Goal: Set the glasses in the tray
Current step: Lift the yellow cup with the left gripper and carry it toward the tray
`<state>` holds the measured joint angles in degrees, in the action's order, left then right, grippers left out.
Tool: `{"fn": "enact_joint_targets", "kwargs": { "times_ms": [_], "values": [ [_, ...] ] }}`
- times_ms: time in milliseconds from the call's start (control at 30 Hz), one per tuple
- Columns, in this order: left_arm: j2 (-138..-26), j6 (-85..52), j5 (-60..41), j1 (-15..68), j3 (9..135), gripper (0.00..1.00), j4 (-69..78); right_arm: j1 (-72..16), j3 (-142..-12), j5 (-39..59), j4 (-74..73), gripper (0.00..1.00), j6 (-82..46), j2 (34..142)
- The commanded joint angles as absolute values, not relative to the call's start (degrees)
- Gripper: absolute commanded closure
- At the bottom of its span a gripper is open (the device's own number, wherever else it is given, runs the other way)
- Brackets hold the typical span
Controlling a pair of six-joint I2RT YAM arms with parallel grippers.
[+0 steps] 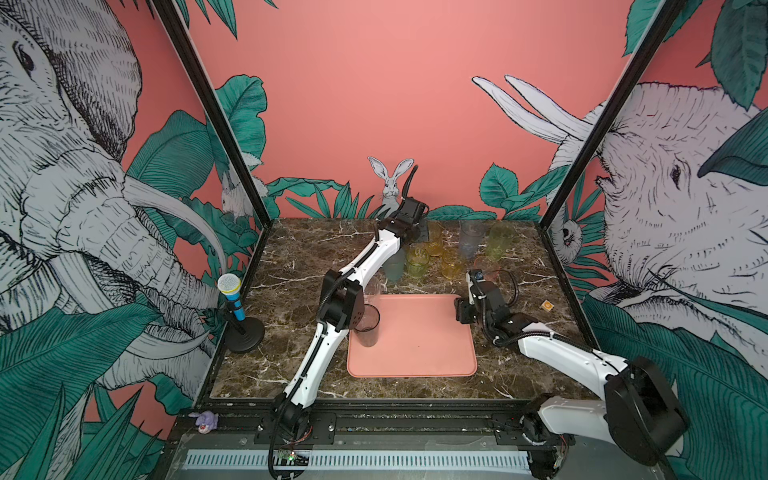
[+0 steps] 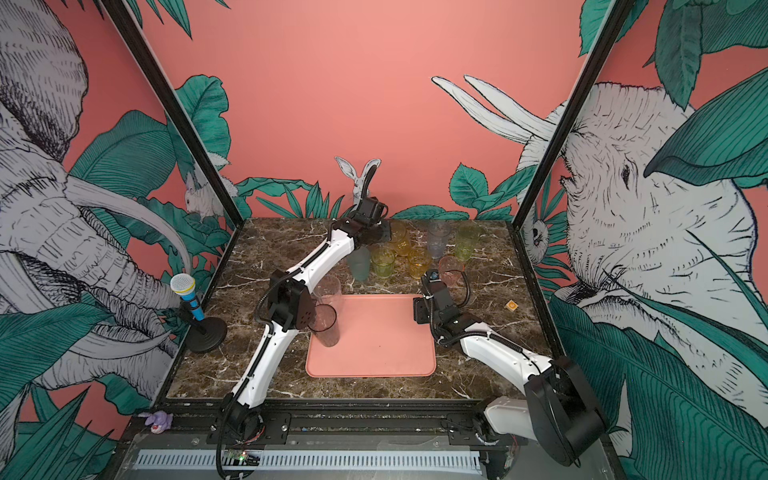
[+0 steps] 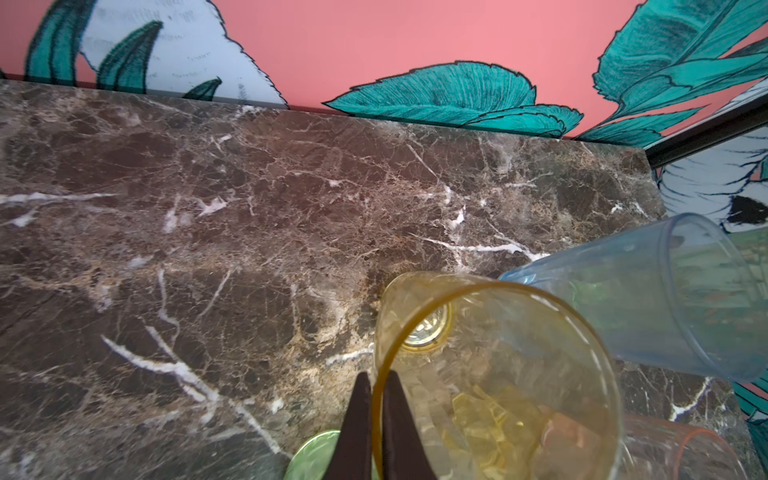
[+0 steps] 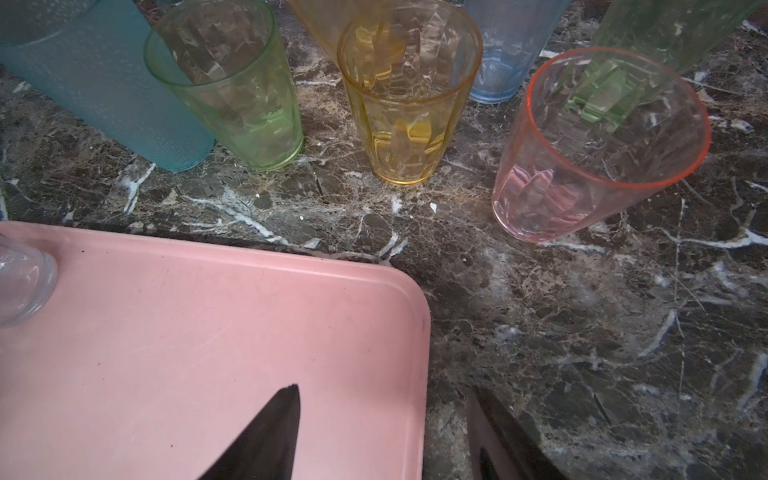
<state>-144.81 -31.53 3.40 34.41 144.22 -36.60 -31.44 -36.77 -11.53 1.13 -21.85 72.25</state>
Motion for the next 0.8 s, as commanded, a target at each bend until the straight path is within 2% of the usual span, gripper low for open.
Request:
{"fn": "enact_joint_targets", "kwargs": {
  "times_ms": [0, 300, 767],
  "values": [
    [-136.60, -32.25, 2.82, 33.66, 142.60, 1.00, -35.36, -31.24, -38.13, -11.87, 0.44, 0.34, -21.80, 71.14],
    [-130.98, -31.92, 2.31, 31.94, 141.41, 1.00, -41.09, -31.27, -38.08, -11.65, 0.21, 0.34, -21.88, 71.42],
    [-116.52, -28.30, 3.44, 31.89, 138.97, 1.00, -57.93, -31.27, -38.41, -11.99, 0.53, 0.34, -22.01, 71.85]
  ]
}}
